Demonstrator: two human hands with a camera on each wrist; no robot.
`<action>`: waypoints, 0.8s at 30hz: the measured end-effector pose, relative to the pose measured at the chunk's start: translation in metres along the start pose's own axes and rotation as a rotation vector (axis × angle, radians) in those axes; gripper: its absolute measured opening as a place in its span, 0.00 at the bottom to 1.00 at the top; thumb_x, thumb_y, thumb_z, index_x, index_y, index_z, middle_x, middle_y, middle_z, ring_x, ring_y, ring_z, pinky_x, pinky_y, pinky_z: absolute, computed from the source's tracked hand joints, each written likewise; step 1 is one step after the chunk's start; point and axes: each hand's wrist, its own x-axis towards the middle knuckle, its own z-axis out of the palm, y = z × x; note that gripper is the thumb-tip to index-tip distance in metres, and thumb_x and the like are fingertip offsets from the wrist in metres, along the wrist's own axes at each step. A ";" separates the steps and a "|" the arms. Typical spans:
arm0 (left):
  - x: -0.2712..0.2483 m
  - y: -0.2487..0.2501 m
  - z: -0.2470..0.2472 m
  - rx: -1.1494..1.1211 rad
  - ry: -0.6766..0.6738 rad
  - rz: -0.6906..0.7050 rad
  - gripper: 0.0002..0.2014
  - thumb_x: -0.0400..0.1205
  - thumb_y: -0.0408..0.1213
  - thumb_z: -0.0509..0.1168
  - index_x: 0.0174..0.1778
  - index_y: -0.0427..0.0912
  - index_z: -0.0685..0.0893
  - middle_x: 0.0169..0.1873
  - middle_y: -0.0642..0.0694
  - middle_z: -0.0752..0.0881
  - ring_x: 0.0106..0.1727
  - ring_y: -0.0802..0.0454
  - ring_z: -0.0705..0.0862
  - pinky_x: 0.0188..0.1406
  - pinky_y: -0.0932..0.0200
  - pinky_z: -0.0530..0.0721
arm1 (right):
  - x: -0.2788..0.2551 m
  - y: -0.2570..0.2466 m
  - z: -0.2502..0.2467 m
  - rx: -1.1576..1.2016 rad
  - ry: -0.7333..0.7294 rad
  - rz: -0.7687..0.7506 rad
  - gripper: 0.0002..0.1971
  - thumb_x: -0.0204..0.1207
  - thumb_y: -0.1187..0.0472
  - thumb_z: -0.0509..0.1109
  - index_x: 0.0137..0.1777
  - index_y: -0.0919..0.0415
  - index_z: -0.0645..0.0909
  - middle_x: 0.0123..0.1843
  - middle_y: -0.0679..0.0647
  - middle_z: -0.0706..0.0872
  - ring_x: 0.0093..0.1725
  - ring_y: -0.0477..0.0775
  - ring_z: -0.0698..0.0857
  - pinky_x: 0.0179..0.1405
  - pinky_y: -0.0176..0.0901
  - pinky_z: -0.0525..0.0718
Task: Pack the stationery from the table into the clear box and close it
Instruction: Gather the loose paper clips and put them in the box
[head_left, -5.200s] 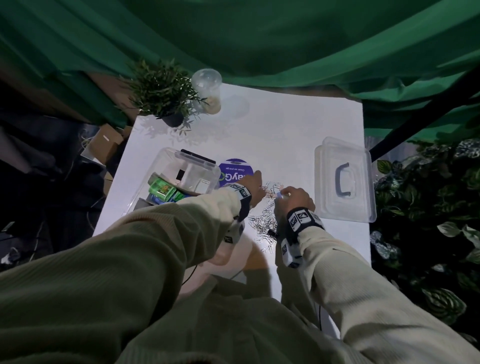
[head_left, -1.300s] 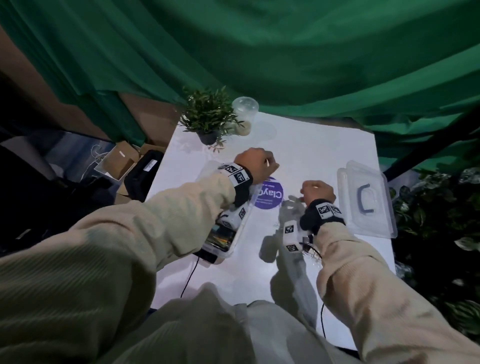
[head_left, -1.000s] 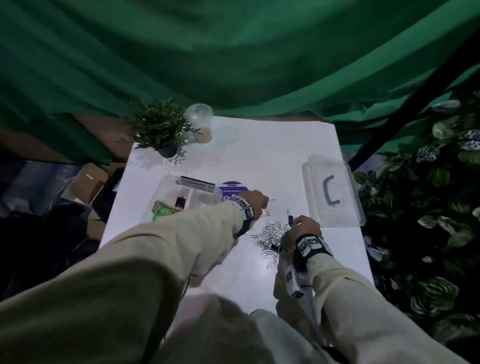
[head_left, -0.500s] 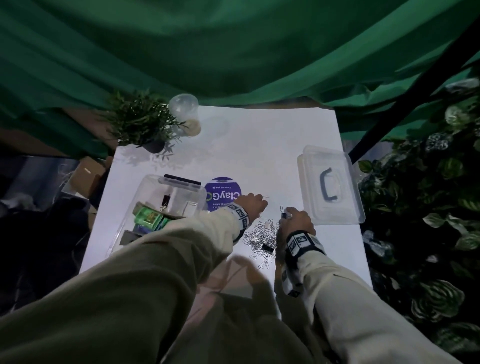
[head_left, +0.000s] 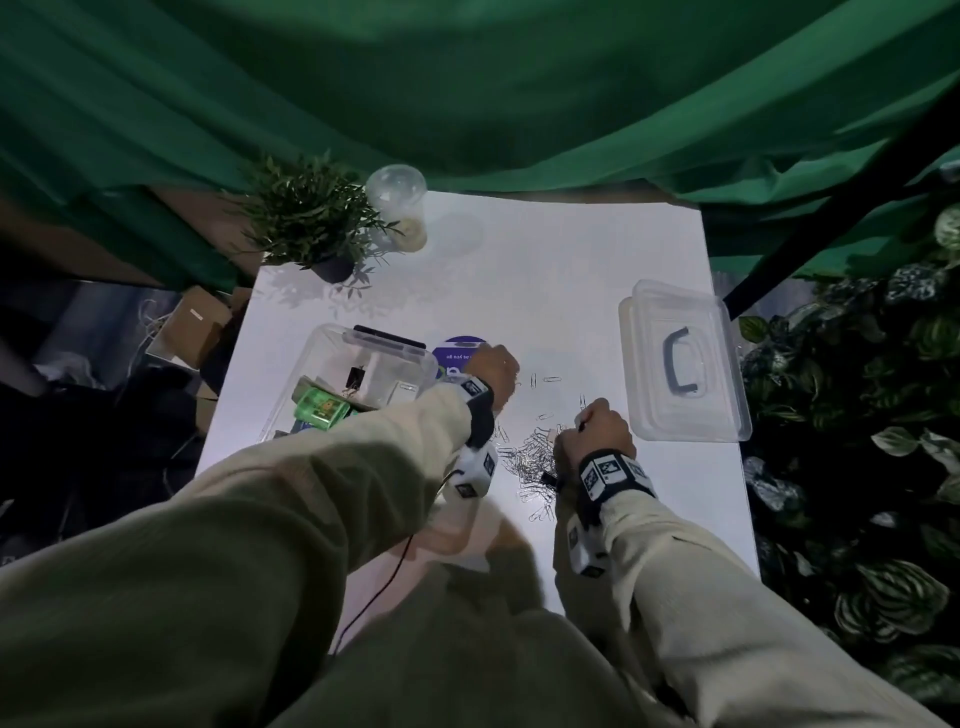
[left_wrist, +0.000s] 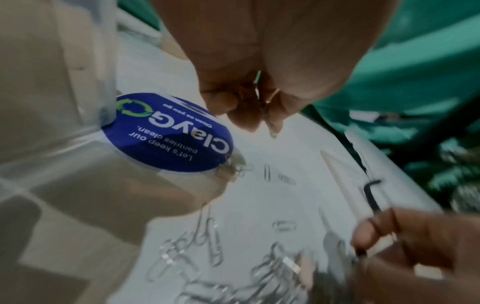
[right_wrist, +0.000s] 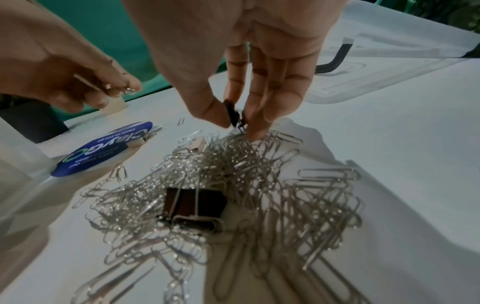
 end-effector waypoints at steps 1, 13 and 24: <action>0.004 0.000 -0.004 0.002 -0.046 -0.055 0.15 0.86 0.33 0.57 0.66 0.37 0.82 0.65 0.40 0.82 0.65 0.43 0.81 0.61 0.56 0.79 | -0.001 0.002 0.000 0.055 0.026 0.012 0.09 0.67 0.65 0.66 0.47 0.56 0.76 0.47 0.55 0.83 0.45 0.62 0.82 0.45 0.46 0.80; 0.002 -0.018 0.002 0.427 -0.063 0.039 0.21 0.79 0.58 0.55 0.46 0.45 0.84 0.44 0.43 0.87 0.47 0.43 0.87 0.49 0.57 0.82 | -0.003 -0.008 -0.017 0.570 -0.140 0.294 0.12 0.71 0.58 0.61 0.30 0.60 0.80 0.32 0.53 0.82 0.37 0.56 0.80 0.38 0.42 0.76; -0.007 -0.030 0.024 0.577 -0.060 0.070 0.32 0.83 0.57 0.55 0.78 0.40 0.65 0.73 0.40 0.75 0.72 0.39 0.74 0.74 0.44 0.66 | -0.010 -0.009 -0.002 -0.011 -0.081 0.048 0.17 0.68 0.42 0.71 0.42 0.56 0.80 0.41 0.51 0.84 0.45 0.59 0.83 0.45 0.44 0.78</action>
